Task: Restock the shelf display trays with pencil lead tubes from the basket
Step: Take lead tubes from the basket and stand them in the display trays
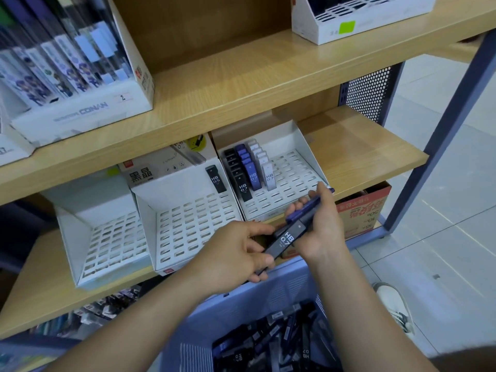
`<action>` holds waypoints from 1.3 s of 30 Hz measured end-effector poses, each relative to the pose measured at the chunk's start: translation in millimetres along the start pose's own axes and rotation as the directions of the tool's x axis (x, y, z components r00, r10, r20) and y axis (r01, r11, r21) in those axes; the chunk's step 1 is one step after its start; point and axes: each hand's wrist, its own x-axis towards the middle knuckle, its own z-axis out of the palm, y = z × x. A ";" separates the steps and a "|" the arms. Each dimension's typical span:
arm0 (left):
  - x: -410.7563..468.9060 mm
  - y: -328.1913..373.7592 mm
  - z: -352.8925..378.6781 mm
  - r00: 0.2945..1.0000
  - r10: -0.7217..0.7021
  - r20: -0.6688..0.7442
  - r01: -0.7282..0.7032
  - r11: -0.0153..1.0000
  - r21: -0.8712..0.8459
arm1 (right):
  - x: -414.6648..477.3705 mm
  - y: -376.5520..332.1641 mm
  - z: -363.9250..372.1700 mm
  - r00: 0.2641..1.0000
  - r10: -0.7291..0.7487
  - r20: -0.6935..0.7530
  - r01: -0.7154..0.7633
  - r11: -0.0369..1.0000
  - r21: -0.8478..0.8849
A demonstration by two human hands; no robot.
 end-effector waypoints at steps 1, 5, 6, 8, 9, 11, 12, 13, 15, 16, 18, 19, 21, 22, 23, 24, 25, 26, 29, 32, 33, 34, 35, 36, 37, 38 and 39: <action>-2.2 -0.3 -3.3 1.000 0.008 -0.002 -0.008 1.000 -0.015 | 1.5 -1.3 -1.1 1.000 -0.005 0.013 0.005 1.000 0.014; -7.7 -0.9 -15.1 0.994 0.010 -0.110 -0.038 0.967 -0.254 | -7.0 -7.3 0.6 0.958 0.051 0.281 0.001 0.984 -0.181; -7.5 -1.6 -16.3 0.992 0.002 -0.130 -0.042 0.950 -0.308 | -12.5 -5.8 2.9 0.927 0.093 0.363 0.023 0.953 -0.303; -5.1 -4.2 -16.2 0.988 -0.001 -0.153 -0.056 0.929 -0.366 | -21.7 0.3 7.2 0.873 0.161 0.460 0.102 0.863 -0.495; -3.9 -5.4 -15.7 0.987 0.005 -0.160 -0.065 0.926 -0.372 | -24.1 3.5 8.4 0.861 0.170 0.480 0.138 0.829 -0.542; -1.8 -8.4 -14.1 0.985 0.022 -0.169 -0.080 0.935 -0.345 | -25.8 7.3 9.3 0.858 0.167 0.486 0.178 0.791 -0.586; -1.0 -10.3 -13.4 0.984 0.031 -0.178 -0.085 0.948 -0.307 | -25.5 7.6 9.0 0.860 0.172 0.481 0.187 0.770 -0.610; -0.3 -12.5 -13.1 0.980 0.039 -0.193 -0.089 0.962 -0.257 | -24.8 7.6 8.0 0.859 0.183 0.478 0.197 0.743 -0.639; 2.1 -17.0 -14.8 0.963 0.070 -0.260 -0.104 0.987 -0.121 | -23.6 8.2 5.5 0.852 0.216 0.477 0.222 0.676 -0.703; 4.2 -19.1 -17.1 0.948 0.112 -0.298 -0.129 0.991 -0.036 | -23.1 9.1 3.9 0.849 0.233 0.474 0.231 0.644 -0.730; 7.7 -20.6 -21.9 0.925 0.198 -0.324 -0.181 0.980 0.082 | -22.1 10.7 0.9 0.850 0.257 0.460 0.226 0.611 -0.758; 8.9 -20.1 -23.8 0.921 0.223 -0.321 -0.197 0.974 0.113 | -21.5 11.0 -0.4 0.852 0.266 0.450 0.211 0.613 -0.761; 11.7 -17.2 -27.0 0.899 0.270 -0.344 -0.210 0.957 0.202 | -19.3 11.0 -2.7 0.873 0.261 0.412 0.163 0.640 -0.751; 13.4 -14.6 -29.2 0.882 0.286 -0.375 -0.213 0.951 0.224 | -16.8 10.6 -4.1 0.895 0.239 0.377 0.126 0.676 -0.726; 15.6 -12.2 -31.9 0.862 0.287 -0.419 -0.216 0.954 0.209 | -12.8 9.6 -6.5 0.922 0.204 0.330 0.075 0.741 -0.668; 18.6 -9.9 -35.5 0.840 0.278 -0.466 -0.226 0.960 0.167 | -8.7 7.9 -9.1 0.946 0.173 0.272 0.012 0.823 -0.568; 21.8 -8.2 -39.8 0.818 0.266 -0.511 -0.236 0.964 0.123 | -4.4 5.6 -12.1 0.965 0.153 0.211 -0.047 0.898 -0.437; 25.2 -6.6 -43.8 0.795 0.258 -0.548 -0.245 0.964 0.099 | -0.7 3.0 -14.7 0.979 0.136 0.154 -0.083 0.947 -0.311; 36.9 -9.5 -48.8 0.755 0.266 -0.599 -0.253 0.961 0.107 | 4.9 -2.3 -20.3 0.995 0.086 0.046 -0.077 0.982 -0.173; 47.2 -15.6 -45.1 0.741 0.292 -0.605 -0.236 0.956 0.172 | 5.6 -1.5 -20.9 0.996 0.076 0.043 -0.068 0.982 -0.175; 48.8 -15.9 -43.9 0.739 0.308 -0.599 -0.226 0.951 0.210 | 5.8 -1.4 -20.6 0.996 0.071 0.045 -0.062 0.984 -0.168; 50.4 -15.8 -43.4 0.737 0.319 -0.596 -0.215 0.946 0.241 | 5.3 -1.6 -19.9 0.997 0.066 0.045 -0.058 0.985 -0.161; 51.2 -15.4 -43.9 0.737 0.325 -0.593 -0.211 0.944 0.255 | 4.7 -1.7 -19.2 0.997 0.063 0.044 -0.055 0.986 -0.156; 52.2 -14.9 -45.2 0.738 0.328 -0.589 -0.210 0.942 0.261 | 3.7 -1.8 -18.4 0.997 0.061 0.044 -0.054 0.987 -0.152; 52.7 -14.0 -46.8 0.742 0.333 -0.581 -0.208 0.939 0.273 | 3.0 -1.7 -18.2 0.997 0.060 0.045 -0.053 0.988 -0.148; 52.9 -12.9 -48.2 0.748 0.348 -0.564 -0.203 0.930 0.306 | 2.0 -1.4 -17.9 0.997 0.062 0.051 -0.054 0.987 -0.148; 53.2 -12.0 -49.4 0.755 0.373 -0.539 -0.196 0.913 0.357 | 1.5 -1.2 -18.0 0.996 0.065 0.057 -0.056 0.987 -0.153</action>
